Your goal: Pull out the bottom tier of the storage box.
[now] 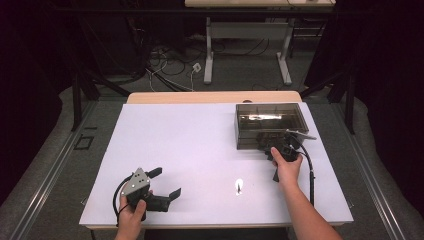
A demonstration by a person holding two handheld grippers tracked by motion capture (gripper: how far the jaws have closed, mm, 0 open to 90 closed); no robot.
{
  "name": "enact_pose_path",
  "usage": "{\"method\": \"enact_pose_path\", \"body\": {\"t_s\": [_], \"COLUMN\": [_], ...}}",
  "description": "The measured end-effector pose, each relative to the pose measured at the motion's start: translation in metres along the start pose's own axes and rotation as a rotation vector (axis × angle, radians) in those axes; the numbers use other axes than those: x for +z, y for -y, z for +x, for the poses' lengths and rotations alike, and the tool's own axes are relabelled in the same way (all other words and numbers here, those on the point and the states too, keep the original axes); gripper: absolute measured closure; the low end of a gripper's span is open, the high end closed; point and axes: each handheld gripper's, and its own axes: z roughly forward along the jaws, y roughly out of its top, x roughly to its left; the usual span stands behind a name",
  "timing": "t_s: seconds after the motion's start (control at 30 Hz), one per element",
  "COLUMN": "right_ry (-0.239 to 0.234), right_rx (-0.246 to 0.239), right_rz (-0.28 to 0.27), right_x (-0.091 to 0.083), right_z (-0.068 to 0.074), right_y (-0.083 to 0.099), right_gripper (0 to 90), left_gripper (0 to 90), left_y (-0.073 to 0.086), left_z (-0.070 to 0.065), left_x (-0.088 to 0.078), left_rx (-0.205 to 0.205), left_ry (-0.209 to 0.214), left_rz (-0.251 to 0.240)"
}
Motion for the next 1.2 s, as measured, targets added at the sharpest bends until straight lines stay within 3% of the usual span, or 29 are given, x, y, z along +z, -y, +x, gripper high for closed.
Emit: {"method": "enact_pose_path", "body": {"t_s": [0.13, 0.23, 0.4, 0.43, 0.5, 0.57, 0.6, 0.73, 0.9, 1.0, 1.03, 1.07, 1.2], "right_ry": [-0.005, -0.01, -0.009, -0.006, 0.001, -0.001, -0.024, -0.034, -0.04, -0.038, -0.015, -0.004, -0.01], "right_rx": [0.0, 0.028, 0.03, 0.034, 0.022, 0.048, 0.062, 0.065, 0.07, 0.057, 0.062, 0.048, 0.069], "right_rz": [-0.018, -0.012, -0.006, -0.039, -0.03, -0.027, -0.029, -0.067, -0.06, -0.051, -0.044, -0.072, -0.067], "right_x": [0.0023, 0.0034, 0.0035, 0.0052, 0.0042, 0.0035, 0.0029, 0.004, 0.0025, 0.0014, 0.0007, 0.0022, 0.002], "right_z": [-0.0011, 0.0001, 0.0013, 0.002, 0.0013, 0.0024, -0.0001, -0.0024, -0.0037, -0.0045, -0.0037, -0.0056, -0.0064], "right_y": [0.0011, 0.0011, 0.0025, 0.0038, 0.0046, 0.0047, 0.0058, 0.0077, 0.0071, 0.0073, 0.0073, 0.0082, 0.0074], "right_gripper": [53.1, 53.8, 53.7, 53.7, 53.9, 54.4, 55.3, 56.4, 57.7, 60.5, 62.0, 68.9, 69.9], "left_gripper": [0.3, 0.3, 0.3, 0.3, 0.3, 0.3, 0.3, 0.3, 0.3, 0.3, 0.3, 0.3, 0.3], "left_y": [0.0, 0.0, 0.0001, 0.0001, 0.0001, 0.0001, 0.0001, 0.0, -0.0001, -0.0001, 0.0, 0.0, 0.0], "left_z": [0.0001, 0.0001, 0.0003, 0.0003, 0.0002, 0.0, 0.0, 0.0003, 0.0006, 0.0007, 0.0008, 0.0008, 0.0005], "left_x": [0.0001, 0.0002, 0.0001, 0.0001, 0.0002, 0.0002, 0.0003, 0.0005, 0.0008, 0.0008, 0.0007, 0.0008, 0.0009], "left_rx": [0.0, 0.001, 0.0, 0.001, 0.001, -0.002, -0.002, 0.002, 0.008, 0.007, 0.008, 0.007, 0.008], "left_ry": [0.0, 0.0, 0.001, 0.001, 0.001, 0.002, 0.002, 0.002, 0.002, 0.002, 0.002, 0.002, 0.002], "left_rz": [0.001, 0.001, 0.002, 0.002, 0.002, 0.002, 0.001, 0.004, 0.007, 0.007, 0.007, 0.007, 0.008]}}
